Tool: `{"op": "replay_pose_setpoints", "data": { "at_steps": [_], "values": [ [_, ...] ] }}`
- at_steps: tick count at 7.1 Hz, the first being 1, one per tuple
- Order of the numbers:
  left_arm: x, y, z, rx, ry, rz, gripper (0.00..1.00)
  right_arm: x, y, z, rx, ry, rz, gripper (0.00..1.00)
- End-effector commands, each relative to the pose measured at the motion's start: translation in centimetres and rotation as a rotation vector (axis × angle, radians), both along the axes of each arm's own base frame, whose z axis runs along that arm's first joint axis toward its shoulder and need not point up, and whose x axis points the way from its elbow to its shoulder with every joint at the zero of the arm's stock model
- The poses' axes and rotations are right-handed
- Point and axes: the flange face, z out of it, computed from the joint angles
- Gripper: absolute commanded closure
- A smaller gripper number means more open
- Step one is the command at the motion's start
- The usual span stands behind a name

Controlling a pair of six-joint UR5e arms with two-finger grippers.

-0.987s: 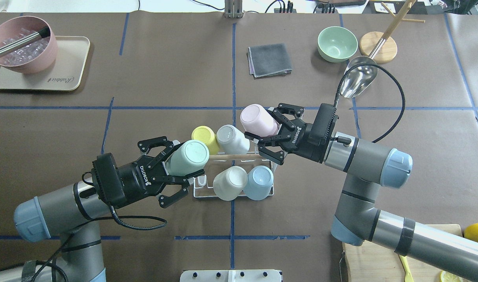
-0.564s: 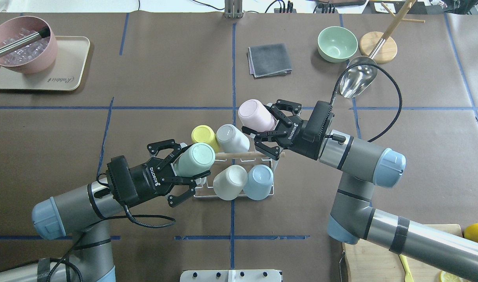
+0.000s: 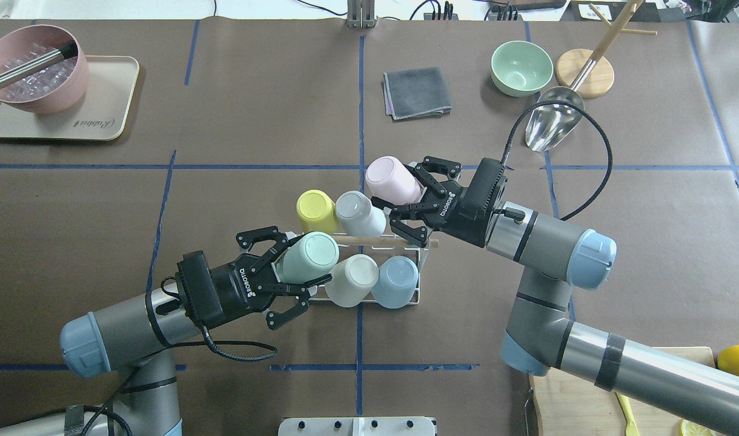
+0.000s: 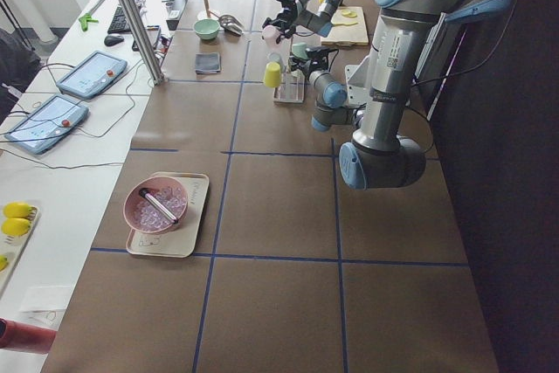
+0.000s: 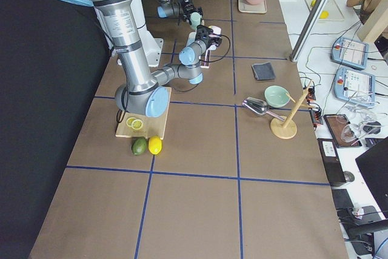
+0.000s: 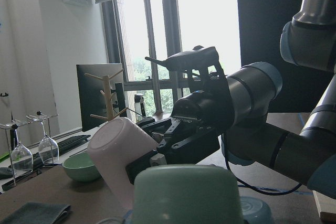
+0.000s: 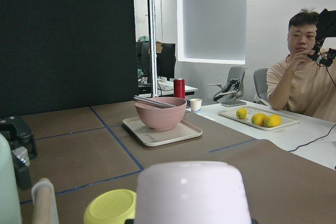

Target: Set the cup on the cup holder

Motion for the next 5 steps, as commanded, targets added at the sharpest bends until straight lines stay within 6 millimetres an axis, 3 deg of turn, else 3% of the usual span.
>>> {"op": "replay_pose_setpoints", "data": {
  "at_steps": [1,2,3,4,5],
  "values": [
    [0.1,0.3,0.3,-0.002,-0.006,0.005,0.86,-0.8,1.0,0.1,-0.002,0.0,-0.022,0.75],
    [0.2,0.3,0.7,-0.002,-0.01,0.007,0.78,-0.8,1.1,0.3,-0.004,0.003,-0.024,0.69],
    [0.4,0.2,1.3,-0.003,-0.01,0.005,0.54,-0.8,1.0,0.3,-0.004,0.003,-0.023,0.67],
    [0.4,0.2,1.3,-0.002,-0.007,0.005,0.22,-0.7,1.0,0.4,-0.004,0.003,-0.023,0.58],
    [0.4,0.2,1.6,0.001,0.001,0.007,0.0,-0.6,1.0,0.5,-0.004,0.004,-0.021,0.02]
  ]
}}
